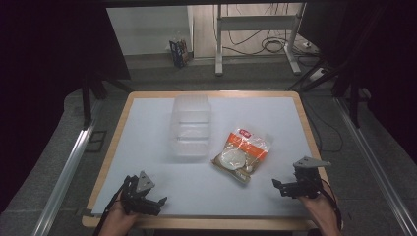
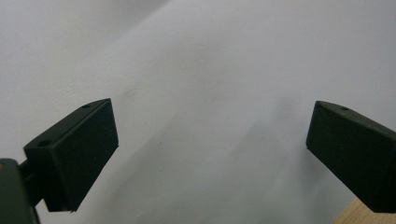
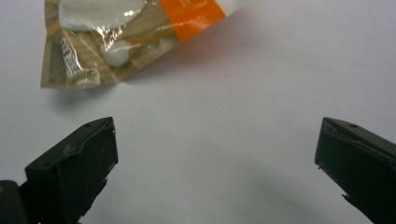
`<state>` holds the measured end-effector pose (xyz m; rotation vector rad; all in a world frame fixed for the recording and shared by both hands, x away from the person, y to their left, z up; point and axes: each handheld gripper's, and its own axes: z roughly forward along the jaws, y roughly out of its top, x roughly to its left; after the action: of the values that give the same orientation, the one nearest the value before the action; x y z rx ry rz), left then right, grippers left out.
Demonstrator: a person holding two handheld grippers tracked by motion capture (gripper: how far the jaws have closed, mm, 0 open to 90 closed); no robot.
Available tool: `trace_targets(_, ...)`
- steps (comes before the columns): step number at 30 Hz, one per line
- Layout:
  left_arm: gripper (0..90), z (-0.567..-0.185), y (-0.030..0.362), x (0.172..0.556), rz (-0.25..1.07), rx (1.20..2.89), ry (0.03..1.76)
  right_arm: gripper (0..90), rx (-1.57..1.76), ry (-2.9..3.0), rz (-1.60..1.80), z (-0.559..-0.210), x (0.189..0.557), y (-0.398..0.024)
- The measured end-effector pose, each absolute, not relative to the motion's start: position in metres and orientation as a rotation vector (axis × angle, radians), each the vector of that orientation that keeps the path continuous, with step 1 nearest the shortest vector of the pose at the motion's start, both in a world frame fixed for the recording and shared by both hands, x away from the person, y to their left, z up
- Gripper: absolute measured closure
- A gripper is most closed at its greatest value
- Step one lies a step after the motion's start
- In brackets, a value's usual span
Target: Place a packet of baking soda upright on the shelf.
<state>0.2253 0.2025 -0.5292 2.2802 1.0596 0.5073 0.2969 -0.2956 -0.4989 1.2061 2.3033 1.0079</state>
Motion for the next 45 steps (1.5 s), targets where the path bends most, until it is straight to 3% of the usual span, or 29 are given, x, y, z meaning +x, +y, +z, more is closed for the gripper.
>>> trace_targets(18,2.3,-0.530,0.201,0.226,0.507,2.281,1.052,0.4,1.249,2.305,1.014,-0.504,0.299,-0.301)
trace_targets(24,2.3,-0.529,0.201,0.226,0.508,2.288,1.048,4.8,1.257,2.334,0.985,-0.505,0.299,-0.295)
trace_targets(27,2.3,-0.529,0.201,0.226,0.510,2.294,1.045,12.4,1.246,2.353,0.981,-0.503,0.298,-0.290)
trace_targets(32,2.3,-0.529,0.200,0.226,0.510,2.296,1.046,33.8,1.222,2.396,0.992,-0.497,0.296,-0.282)
trace_targets(33,2.3,-0.529,0.200,0.226,0.511,2.296,1.046,33.8,1.222,2.396,0.992,-0.497,0.296,-0.282)
trace_targets(34,2.3,-0.529,0.200,0.226,0.512,2.298,1.046,44.6,1.198,2.423,0.996,-0.495,0.295,-0.279)
trace_targets(36,2.3,-0.529,0.200,0.226,0.512,2.299,1.046,48.7,1.186,2.429,1.005,-0.495,0.295,-0.277)
trace_targets(37,2.4,-0.530,0.200,0.226,0.512,2.301,1.046,60.8,1.155,2.451,1.016,-0.494,0.294,-0.273)
trace_targets(41,2.4,-0.530,0.200,0.226,0.514,2.302,1.045,78.3,1.090,2.485,1.008,-0.493,0.296,-0.263)
trace_targets(45,2.4,-0.530,0.199,0.226,0.514,2.300,1.049,86.5,1.036,2.541,0.993,-0.496,0.301,-0.250)
